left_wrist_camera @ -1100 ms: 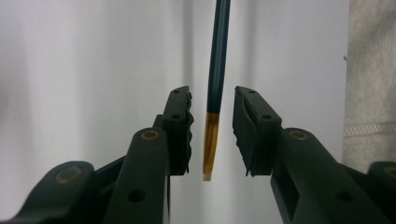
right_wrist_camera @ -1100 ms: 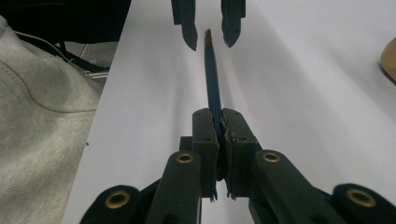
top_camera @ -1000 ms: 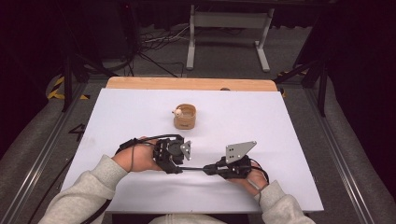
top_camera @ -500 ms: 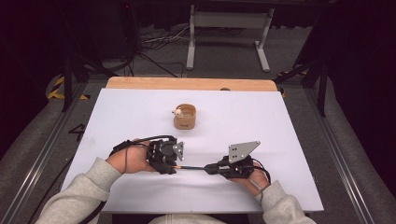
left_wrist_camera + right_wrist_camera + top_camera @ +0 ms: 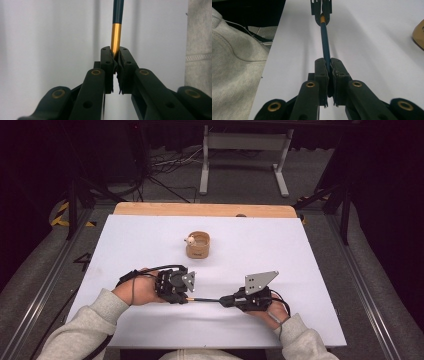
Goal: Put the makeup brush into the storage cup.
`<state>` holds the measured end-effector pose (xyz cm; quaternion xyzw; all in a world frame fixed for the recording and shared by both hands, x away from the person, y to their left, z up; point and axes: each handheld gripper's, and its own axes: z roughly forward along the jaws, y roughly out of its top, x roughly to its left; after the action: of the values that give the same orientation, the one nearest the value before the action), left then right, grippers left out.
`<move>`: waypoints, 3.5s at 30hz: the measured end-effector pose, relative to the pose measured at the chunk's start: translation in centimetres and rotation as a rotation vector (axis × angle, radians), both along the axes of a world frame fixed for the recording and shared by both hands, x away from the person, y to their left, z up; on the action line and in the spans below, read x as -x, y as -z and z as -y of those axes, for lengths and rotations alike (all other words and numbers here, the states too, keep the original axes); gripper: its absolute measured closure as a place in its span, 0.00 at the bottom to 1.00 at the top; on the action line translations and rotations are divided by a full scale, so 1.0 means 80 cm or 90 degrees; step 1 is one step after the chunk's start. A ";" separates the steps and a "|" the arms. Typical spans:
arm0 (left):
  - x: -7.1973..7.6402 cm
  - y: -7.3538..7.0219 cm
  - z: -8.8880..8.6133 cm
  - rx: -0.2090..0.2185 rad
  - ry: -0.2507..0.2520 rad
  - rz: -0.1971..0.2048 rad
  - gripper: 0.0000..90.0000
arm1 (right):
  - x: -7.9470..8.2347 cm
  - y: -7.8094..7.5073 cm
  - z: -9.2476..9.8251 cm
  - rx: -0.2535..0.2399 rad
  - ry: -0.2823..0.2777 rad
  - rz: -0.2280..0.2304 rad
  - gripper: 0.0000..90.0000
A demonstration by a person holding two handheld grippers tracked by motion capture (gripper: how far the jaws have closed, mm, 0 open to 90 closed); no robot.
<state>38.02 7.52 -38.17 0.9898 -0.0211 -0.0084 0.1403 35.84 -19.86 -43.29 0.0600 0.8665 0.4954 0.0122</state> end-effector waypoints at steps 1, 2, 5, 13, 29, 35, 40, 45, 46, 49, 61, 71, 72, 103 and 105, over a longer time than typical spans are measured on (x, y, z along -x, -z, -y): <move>0.001 0.000 0.000 -0.001 0.001 0.002 0.94 | 0.000 0.000 0.000 0.001 -0.002 0.000 0.94; 0.001 0.000 0.000 -0.001 0.001 0.002 0.94 | 0.000 0.000 0.000 0.001 -0.002 0.000 0.94; 0.002 0.001 0.000 0.001 0.007 0.005 0.94 | -0.001 0.001 -0.001 0.004 -0.003 -0.005 0.94; 0.001 -0.005 0.000 0.009 0.002 0.023 0.95 | -0.001 0.000 0.000 0.011 0.011 -0.010 0.78; -0.001 -0.008 0.004 -0.008 -0.001 0.023 0.95 | -0.010 -0.045 -0.013 0.100 0.058 0.023 0.55; -0.002 -0.009 0.009 -0.019 0.001 0.022 0.95 | -0.016 -0.055 -0.027 0.148 0.046 0.020 0.55; -0.002 -0.010 0.013 -0.020 0.005 0.021 0.95 | -0.018 -0.061 -0.037 0.177 0.033 0.021 0.56; -0.001 -0.008 0.015 -0.024 0.003 0.018 0.95 | -0.020 -0.065 -0.050 0.224 0.020 0.015 0.58; -0.001 -0.007 0.016 -0.023 0.003 0.017 0.95 | -0.020 -0.066 -0.052 0.235 0.016 0.014 0.59; -0.001 -0.007 0.016 -0.024 0.004 0.019 0.95 | -0.021 -0.066 -0.061 0.265 0.007 0.013 0.59; -0.002 -0.007 0.017 -0.029 0.006 0.013 0.95 | -0.024 -0.057 -0.083 0.353 -0.007 -0.009 0.59; -0.002 -0.006 0.019 -0.034 0.005 0.010 0.95 | -0.024 -0.050 -0.094 0.402 -0.019 -0.027 0.68; -0.002 -0.006 0.019 -0.032 0.006 0.009 0.95 | -0.024 -0.049 -0.095 0.405 -0.016 -0.030 0.70; -0.001 -0.003 0.021 -0.026 0.003 0.009 0.95 | -0.021 -0.044 -0.105 0.461 -0.055 0.002 0.95; -0.001 -0.004 0.019 -0.025 0.003 0.014 0.94 | -0.021 -0.045 -0.105 0.460 -0.051 0.007 0.95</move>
<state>38.11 5.97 -37.82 0.9924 -0.0245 0.0017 0.1203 37.52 -11.47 -39.67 0.0154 0.9872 0.1578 0.0178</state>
